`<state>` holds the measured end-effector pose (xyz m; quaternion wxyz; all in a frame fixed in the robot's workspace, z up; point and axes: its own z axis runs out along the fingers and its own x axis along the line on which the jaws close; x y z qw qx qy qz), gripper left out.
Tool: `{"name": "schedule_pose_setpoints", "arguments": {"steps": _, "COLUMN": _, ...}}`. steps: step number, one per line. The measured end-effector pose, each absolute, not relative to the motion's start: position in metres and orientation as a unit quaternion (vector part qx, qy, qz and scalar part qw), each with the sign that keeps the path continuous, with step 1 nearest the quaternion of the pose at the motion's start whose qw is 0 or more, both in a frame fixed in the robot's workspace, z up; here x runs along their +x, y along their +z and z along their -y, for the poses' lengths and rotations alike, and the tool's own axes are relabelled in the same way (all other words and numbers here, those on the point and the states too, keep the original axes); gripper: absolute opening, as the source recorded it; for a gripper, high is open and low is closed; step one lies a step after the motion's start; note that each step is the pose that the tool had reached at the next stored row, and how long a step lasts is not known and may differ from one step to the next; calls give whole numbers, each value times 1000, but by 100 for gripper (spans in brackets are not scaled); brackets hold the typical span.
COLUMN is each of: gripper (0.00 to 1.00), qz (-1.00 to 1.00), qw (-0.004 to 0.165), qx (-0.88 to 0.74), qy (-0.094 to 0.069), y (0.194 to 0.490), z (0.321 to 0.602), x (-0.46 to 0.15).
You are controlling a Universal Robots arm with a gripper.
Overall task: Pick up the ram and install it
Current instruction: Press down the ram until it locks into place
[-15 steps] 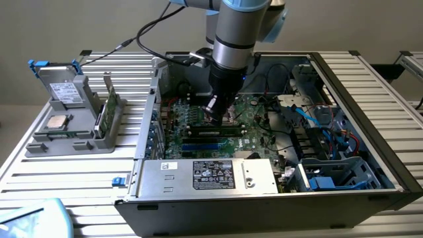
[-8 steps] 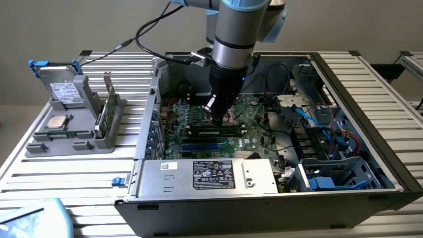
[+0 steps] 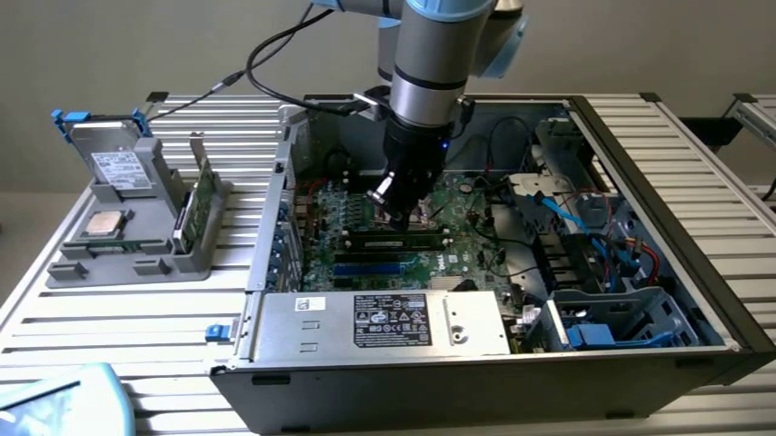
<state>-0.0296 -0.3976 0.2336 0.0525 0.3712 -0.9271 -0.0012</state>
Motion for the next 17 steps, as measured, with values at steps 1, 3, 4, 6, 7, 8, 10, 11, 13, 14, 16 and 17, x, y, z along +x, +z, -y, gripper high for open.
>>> {"name": "schedule_pose_setpoints", "arguments": {"steps": 1, "gripper": 10, "qz": 929, "qw": 52, "qx": 366, "qy": -1, "y": 234, "z": 398, "x": -30}}
{"name": "schedule_pose_setpoints", "arguments": {"steps": 3, "gripper": 10, "qz": 934, "qw": 52, "qx": 355, "qy": -1, "y": 234, "z": 398, "x": -30}}
{"name": "schedule_pose_setpoints", "arguments": {"steps": 4, "gripper": 10, "qz": 936, "qw": 52, "qx": 349, "qy": -1, "y": 234, "z": 398, "x": -30}}
{"name": "schedule_pose_setpoints", "arguments": {"steps": 6, "gripper": 10, "qz": 940, "qw": 52, "qx": 338, "qy": -1, "y": 234, "z": 398, "x": -30}}
{"name": "schedule_pose_setpoints", "arguments": {"steps": 7, "gripper": 10, "qz": 942, "qw": 52, "qx": 332, "qy": -1, "y": 234, "z": 398, "x": -30}}
{"name": "schedule_pose_setpoints", "arguments": {"steps": 8, "gripper": 10, "qz": 944, "qw": 51, "qx": 327, "qy": -1, "y": 234, "z": 398, "x": -30}}
{"name": "schedule_pose_setpoints", "arguments": {"steps": 10, "gripper": 10, "qz": 947, "qw": 51, "qx": 316, "qy": -1, "y": 234, "z": 398, "x": -30}}
{"name": "schedule_pose_setpoints", "arguments": {"steps": 11, "gripper": 10, "qz": 949, "qw": 51, "qx": 310, "qy": -1, "y": 234, "z": 398, "x": -30}}
{"name": "schedule_pose_setpoints", "arguments": {"steps": 13, "gripper": 10, "qz": 953, "qw": 52, "qx": 299, "qy": -1, "y": 234, "z": 398, "x": -30}}
{"name": "schedule_pose_setpoints", "arguments": {"steps": 14, "gripper": 10, "qz": 955, "qw": 52, "qx": 293, "qy": 0, "y": 234, "z": 398, "x": -30}}
{"name": "schedule_pose_setpoints", "arguments": {"steps": 16, "gripper": 10, "qz": 958, "qw": 52, "qx": 282, "qy": 1, "y": 234, "z": 398, "x": -30}}
{"name": "schedule_pose_setpoints", "arguments": {"steps": 17, "gripper": 10, "qz": 960, "qw": 52, "qx": 277, "qy": 1, "y": 234, "z": 398, "x": -30}}
